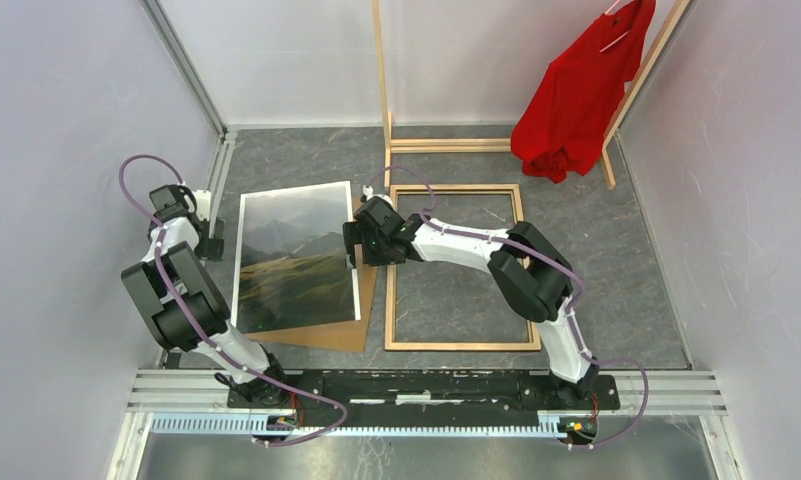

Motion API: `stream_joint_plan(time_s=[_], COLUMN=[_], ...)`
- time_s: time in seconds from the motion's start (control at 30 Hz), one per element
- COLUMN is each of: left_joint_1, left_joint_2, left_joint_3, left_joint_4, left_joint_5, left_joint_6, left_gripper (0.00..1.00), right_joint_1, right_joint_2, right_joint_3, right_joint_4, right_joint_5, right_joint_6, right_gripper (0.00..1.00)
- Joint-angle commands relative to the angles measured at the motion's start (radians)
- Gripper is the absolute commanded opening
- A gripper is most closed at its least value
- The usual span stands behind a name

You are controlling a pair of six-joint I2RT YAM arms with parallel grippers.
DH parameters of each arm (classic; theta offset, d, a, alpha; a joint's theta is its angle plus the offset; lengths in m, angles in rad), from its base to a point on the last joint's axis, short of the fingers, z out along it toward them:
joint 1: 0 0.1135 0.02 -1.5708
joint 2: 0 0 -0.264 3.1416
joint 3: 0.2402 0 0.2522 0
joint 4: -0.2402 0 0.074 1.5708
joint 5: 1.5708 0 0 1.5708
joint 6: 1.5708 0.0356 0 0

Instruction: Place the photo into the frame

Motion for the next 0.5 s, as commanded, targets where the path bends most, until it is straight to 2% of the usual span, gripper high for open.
stream_joint_plan(time_s=[0.0,0.13,0.27,0.47], left_joint_1=[0.006,0.013,0.015,0.017], left_joint_2=[0.009,0.004,0.020,0.055], left_joint_3=[-0.004,0.000,0.003,-0.004], left_joint_4=[0.046,0.046,0.048,0.095], left_joint_5=[-0.002,0.002,0.000,-0.035], left_joint_6=[0.030,0.029,0.028,0.026], left_gripper=[1.00,1.00,1.00,1.00], right_joint_1=[0.006,0.005,0.013,0.024], right_joint_2=[0.075,0.104,0.121,0.108], right_joint_3=[0.071,0.077,0.067,0.080], right_joint_4=[-0.056,-0.054,0.023,0.041], right_joint_5=[0.043,0.047,-0.022,-0.082], right_joint_6=[0.023,0.037,0.056,0.047], right_gripper=[0.98,0.98,0.98,0.98])
